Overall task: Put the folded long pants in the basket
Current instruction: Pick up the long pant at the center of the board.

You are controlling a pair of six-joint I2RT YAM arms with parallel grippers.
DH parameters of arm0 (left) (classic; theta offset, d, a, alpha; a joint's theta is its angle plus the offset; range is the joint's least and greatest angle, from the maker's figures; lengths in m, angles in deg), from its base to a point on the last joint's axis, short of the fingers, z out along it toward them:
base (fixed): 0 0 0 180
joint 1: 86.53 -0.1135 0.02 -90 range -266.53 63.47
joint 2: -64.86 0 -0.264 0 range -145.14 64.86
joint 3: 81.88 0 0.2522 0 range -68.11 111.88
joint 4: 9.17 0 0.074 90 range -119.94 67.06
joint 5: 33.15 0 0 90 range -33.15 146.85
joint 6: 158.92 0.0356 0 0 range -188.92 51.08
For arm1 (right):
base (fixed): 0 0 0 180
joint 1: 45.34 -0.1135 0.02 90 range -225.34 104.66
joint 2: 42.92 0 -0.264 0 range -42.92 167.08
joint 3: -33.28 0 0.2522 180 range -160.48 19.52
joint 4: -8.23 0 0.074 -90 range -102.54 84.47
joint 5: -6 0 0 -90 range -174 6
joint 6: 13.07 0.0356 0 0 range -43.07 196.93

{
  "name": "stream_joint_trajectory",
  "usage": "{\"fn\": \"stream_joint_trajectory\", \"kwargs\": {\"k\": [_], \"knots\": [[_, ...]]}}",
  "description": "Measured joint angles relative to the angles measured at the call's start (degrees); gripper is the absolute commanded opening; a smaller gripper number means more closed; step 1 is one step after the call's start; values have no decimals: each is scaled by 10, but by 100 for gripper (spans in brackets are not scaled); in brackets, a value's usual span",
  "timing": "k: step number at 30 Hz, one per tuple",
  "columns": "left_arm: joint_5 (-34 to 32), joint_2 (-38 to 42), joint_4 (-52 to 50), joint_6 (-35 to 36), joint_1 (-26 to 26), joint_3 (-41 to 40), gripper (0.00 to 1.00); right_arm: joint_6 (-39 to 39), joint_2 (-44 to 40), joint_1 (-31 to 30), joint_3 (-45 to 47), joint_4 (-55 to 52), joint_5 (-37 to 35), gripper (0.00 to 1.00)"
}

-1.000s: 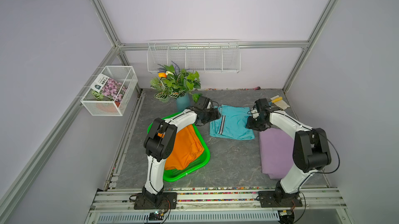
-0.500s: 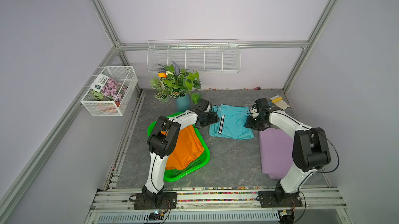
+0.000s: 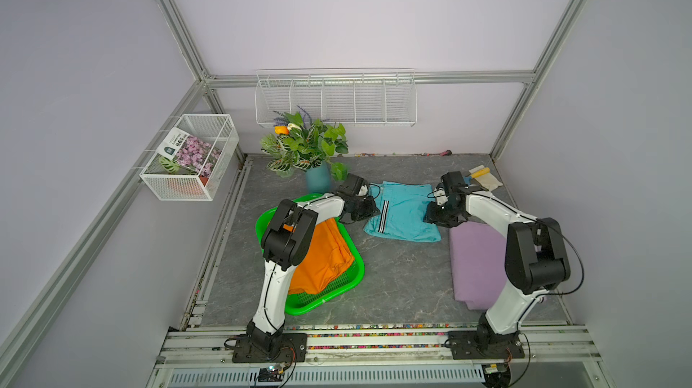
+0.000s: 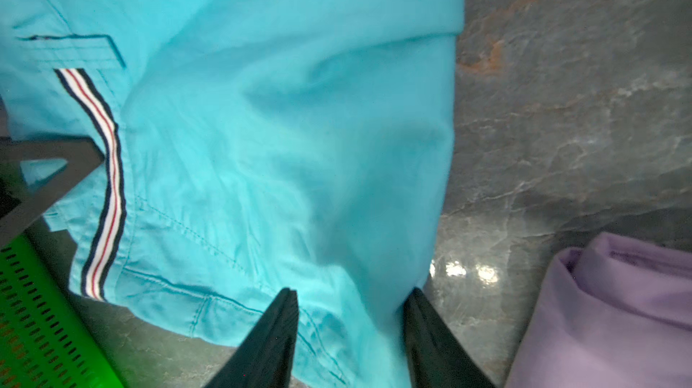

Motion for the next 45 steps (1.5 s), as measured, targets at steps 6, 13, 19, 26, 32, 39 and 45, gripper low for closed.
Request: {"fn": "stream_joint_trajectory", "kwargs": {"k": [6,13,19,26,32,39,45], "knots": [[-6,0,-16,17,1,7,0,4,9,35,-1,23,44,67],[-6,0,-18,21,1,7,0,9,60,40,-9,66,91,67],[-6,0,-20,20,1,7,0,8,71,42,0,86,88,65],[-6,0,-21,20,1,7,0,-6,42,47,11,83,28,78],[-6,0,-26,19,1,9,0,-14,69,56,-10,88,56,77],[-5,0,-30,18,1,10,0,-16,88,49,-9,119,107,66],[-3,0,-47,17,1,21,0,-9,90,47,0,126,131,2]]}}
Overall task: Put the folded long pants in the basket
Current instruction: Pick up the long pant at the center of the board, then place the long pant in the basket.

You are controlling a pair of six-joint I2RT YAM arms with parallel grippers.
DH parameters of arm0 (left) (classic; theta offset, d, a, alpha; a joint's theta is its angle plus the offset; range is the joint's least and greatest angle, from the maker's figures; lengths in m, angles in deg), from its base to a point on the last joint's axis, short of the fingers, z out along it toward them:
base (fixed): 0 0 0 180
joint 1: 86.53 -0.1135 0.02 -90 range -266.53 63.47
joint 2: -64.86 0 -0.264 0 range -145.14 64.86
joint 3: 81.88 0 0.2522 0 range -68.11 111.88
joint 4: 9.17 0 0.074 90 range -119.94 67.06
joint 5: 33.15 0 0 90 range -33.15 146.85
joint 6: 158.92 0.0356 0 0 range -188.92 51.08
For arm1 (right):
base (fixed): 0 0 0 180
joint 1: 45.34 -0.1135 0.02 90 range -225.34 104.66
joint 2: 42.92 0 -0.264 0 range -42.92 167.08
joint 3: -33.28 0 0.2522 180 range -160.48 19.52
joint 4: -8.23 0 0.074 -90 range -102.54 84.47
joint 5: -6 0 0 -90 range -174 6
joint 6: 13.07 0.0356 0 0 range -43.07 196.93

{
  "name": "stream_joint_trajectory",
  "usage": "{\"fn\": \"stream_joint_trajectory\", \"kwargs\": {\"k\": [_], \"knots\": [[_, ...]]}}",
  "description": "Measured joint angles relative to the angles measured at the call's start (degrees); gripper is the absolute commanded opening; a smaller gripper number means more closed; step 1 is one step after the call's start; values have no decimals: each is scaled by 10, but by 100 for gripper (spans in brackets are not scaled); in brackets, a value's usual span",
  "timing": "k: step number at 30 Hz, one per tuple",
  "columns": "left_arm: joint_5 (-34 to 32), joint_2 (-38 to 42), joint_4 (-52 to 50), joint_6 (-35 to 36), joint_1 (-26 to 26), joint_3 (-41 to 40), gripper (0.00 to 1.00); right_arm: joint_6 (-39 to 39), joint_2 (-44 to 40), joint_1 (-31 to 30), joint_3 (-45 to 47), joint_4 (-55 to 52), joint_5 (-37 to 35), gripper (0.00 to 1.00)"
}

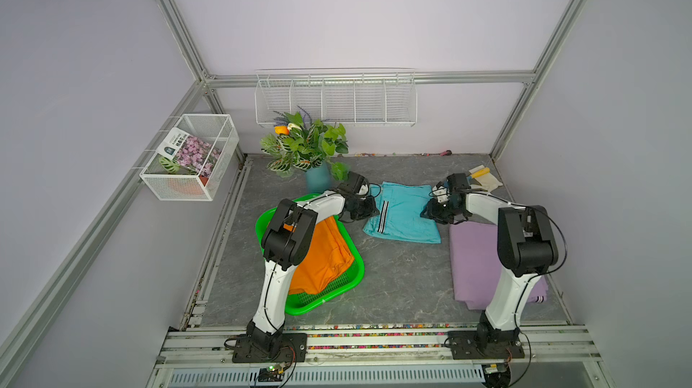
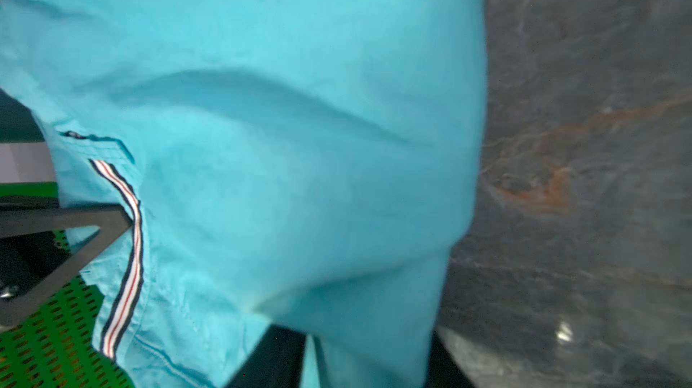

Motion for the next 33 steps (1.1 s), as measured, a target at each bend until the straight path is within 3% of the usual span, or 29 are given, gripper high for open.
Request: {"fn": "stream_joint_trajectory", "kwargs": {"k": [10,21,33], "knots": [[-5,21,-34,-2,8,7,0,10,-23,-7,-1,-26,1,0],[-16,139,-62,-13,46,9,0,13,-156,-78,-28,-117,-33,0],[-66,354,-75,-35,46,-150,0,28,-212,-179,-54,-162,-57,0]]}}
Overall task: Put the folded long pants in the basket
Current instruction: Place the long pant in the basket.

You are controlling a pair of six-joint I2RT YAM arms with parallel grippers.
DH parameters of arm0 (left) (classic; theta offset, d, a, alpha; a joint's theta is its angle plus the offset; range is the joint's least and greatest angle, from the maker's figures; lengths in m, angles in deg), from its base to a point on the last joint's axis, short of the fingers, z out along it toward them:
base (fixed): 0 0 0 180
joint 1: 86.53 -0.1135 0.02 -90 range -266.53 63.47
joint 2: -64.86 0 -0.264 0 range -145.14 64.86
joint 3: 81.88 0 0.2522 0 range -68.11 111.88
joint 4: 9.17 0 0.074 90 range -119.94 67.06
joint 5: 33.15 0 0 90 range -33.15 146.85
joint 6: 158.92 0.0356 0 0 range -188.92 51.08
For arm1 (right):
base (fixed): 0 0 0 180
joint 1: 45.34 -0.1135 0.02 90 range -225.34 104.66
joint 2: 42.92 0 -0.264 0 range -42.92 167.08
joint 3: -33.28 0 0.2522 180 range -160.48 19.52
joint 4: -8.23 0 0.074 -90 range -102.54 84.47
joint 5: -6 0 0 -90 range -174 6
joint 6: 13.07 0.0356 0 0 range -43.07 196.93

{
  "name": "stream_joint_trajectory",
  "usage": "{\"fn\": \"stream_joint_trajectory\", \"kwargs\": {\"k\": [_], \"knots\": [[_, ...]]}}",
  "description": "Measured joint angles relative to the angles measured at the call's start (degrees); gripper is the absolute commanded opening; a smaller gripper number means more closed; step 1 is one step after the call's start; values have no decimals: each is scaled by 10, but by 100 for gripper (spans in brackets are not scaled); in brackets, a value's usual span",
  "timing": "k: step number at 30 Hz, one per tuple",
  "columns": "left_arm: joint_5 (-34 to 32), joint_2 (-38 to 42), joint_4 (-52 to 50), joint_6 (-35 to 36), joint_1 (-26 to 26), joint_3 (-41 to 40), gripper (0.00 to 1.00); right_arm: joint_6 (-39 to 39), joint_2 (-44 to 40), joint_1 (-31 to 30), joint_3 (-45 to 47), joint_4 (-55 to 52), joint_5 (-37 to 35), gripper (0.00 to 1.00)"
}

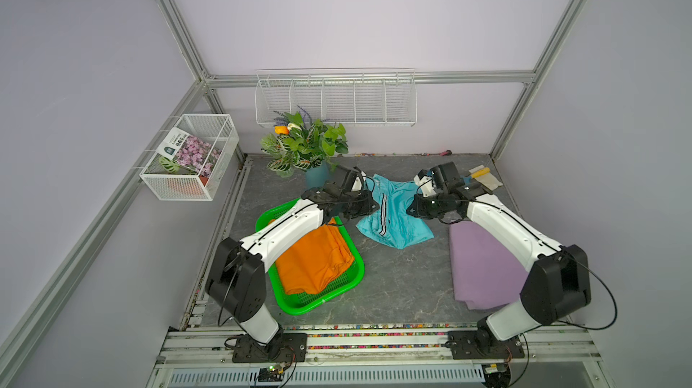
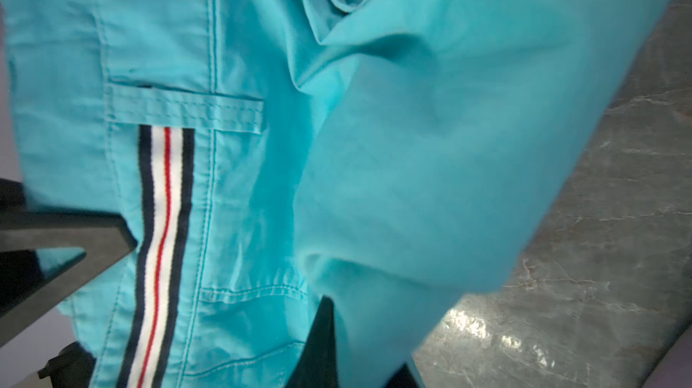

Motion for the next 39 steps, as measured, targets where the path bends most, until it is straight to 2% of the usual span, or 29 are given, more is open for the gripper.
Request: {"fn": "stream_joint_trajectory", "kwargs": {"k": [10,13,19,25,29,31,39], "knots": [[-122,254,-50,-37,0,-123,0,9,27,-128,-125,-27,-16,0],[-166,309,-75,-53,0,-145,0,10,66,-160,-173,-30,-17,0],[-259,402,-130,-94,-2,-211,0,1,213,-239,-335,-73,-20,0],[-339,514,-227,-137,-1,-243,0,-2,276,-285,-388,-78,-16,0],[-364,547,-265,-143,-11,-245,0,0,279,-293,-398,-71,-15,0],[-363,542,-269,-134,-33,-246,0,0,283,-296,-405,-69,-16,0],[-296,484,-253,-69,-145,-246,0,-3,288,-300,-417,-68,-42,0]]}}
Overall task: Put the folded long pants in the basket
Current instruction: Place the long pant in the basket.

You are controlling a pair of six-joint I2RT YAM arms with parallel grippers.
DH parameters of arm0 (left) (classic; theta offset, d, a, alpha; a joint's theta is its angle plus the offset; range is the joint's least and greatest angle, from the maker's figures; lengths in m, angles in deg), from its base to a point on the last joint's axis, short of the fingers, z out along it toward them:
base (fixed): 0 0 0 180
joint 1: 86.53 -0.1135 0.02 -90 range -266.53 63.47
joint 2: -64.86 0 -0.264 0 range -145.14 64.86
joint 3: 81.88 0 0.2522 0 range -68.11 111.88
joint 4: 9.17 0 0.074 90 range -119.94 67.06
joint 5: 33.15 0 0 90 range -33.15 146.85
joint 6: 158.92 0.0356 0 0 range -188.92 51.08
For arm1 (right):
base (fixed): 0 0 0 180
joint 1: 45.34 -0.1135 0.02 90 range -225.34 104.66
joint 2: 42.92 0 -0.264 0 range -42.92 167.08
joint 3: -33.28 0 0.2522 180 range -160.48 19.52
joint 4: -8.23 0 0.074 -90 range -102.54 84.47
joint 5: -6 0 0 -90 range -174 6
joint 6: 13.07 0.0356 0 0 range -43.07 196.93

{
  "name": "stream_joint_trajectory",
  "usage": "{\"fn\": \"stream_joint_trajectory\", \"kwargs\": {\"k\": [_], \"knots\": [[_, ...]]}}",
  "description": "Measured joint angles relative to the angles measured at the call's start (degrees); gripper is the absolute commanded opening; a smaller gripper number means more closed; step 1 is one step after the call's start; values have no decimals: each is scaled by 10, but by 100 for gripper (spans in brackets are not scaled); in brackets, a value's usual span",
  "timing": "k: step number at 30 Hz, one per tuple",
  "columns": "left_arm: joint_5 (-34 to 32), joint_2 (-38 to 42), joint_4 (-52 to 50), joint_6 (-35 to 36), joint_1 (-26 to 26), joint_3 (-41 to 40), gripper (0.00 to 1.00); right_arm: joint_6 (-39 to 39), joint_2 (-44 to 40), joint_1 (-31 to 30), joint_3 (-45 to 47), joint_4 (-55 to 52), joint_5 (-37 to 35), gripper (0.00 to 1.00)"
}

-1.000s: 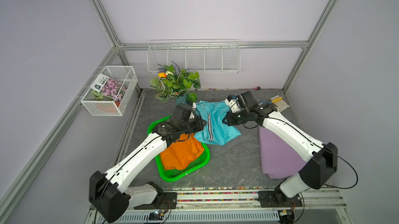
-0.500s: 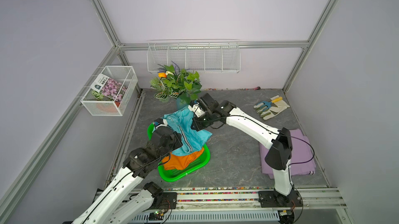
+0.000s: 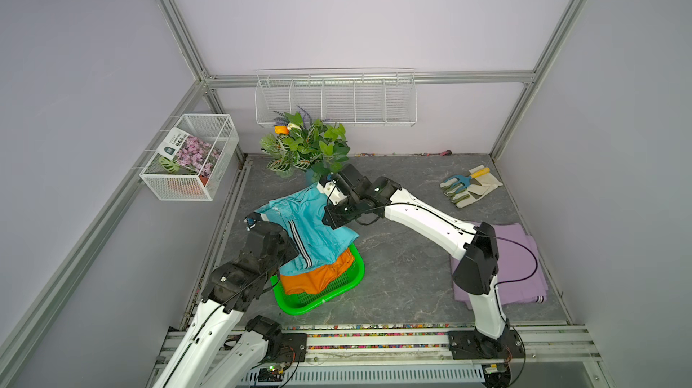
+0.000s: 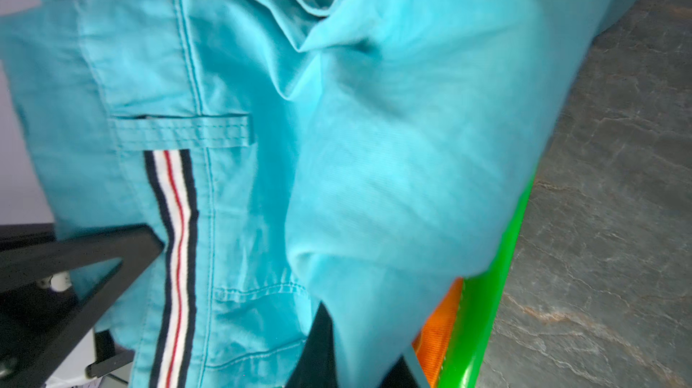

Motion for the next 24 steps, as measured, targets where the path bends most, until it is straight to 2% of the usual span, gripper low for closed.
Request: {"fn": "stream_joint_trajectory", "kwargs": {"k": [7,12,18,24], "knots": [[19,-7,2,23,-51,-1,0,-1,11,-14,-38,-9,-1,0],[33,-5,7,23,-56,-19,0,-2,24,-31,-49,-16,-9,0],[75,-67,50,17,-57,-91,0,-1,71,-34,-38,-36,-26,0],[85,-98,92,18,-59,-137,0,2,125,-34,-35,-34,-43,0]]}}
